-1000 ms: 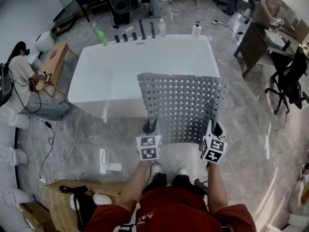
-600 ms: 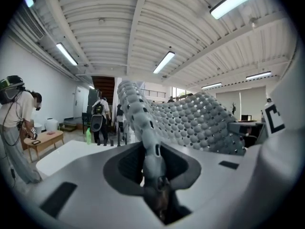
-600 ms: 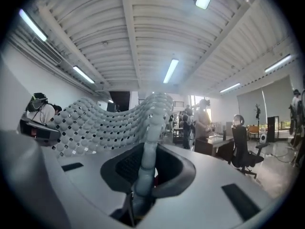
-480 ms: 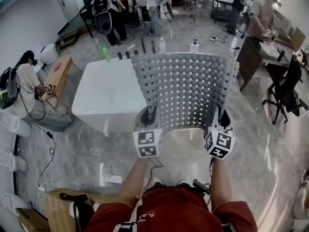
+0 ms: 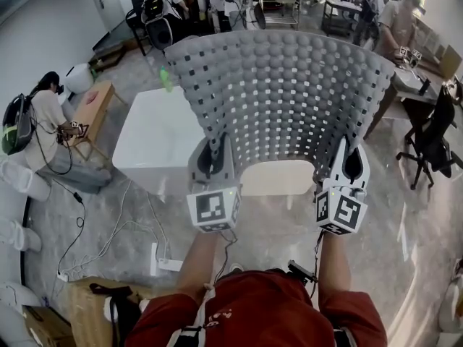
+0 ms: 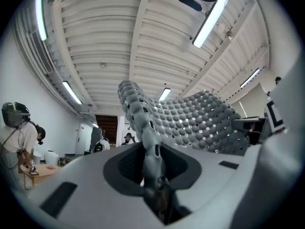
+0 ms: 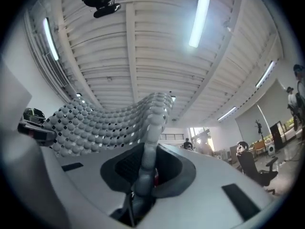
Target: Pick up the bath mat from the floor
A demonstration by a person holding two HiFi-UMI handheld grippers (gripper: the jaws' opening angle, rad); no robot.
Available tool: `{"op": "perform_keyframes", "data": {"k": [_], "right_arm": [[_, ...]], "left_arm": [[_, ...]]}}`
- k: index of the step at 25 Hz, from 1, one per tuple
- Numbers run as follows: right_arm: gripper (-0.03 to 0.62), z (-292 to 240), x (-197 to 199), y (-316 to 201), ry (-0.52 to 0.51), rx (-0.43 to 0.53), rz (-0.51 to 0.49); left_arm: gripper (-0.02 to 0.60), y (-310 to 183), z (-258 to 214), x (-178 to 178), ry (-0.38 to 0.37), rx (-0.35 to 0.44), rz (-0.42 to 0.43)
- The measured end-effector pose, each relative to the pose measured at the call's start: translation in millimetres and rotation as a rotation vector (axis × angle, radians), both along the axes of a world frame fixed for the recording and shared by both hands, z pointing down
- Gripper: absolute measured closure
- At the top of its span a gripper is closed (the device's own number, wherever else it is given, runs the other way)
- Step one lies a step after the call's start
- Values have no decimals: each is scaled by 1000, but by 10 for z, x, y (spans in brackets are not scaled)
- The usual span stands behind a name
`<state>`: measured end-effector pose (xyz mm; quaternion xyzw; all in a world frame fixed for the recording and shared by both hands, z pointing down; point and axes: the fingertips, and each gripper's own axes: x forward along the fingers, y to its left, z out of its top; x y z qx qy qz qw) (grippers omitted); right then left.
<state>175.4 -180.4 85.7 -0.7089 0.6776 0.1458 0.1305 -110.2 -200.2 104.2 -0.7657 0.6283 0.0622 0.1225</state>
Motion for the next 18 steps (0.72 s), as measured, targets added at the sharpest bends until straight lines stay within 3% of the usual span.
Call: {"op": "perform_keyframes", "data": {"k": [5,18], "right_arm": [[522,-77,-55,110,-15,45,-12],[517,-70,-197,127,-11,43,-28]], "left_arm": [[497,161,-121,-111,1,65,-31],[497,244,-139,-304,-3,72,-68]]}}
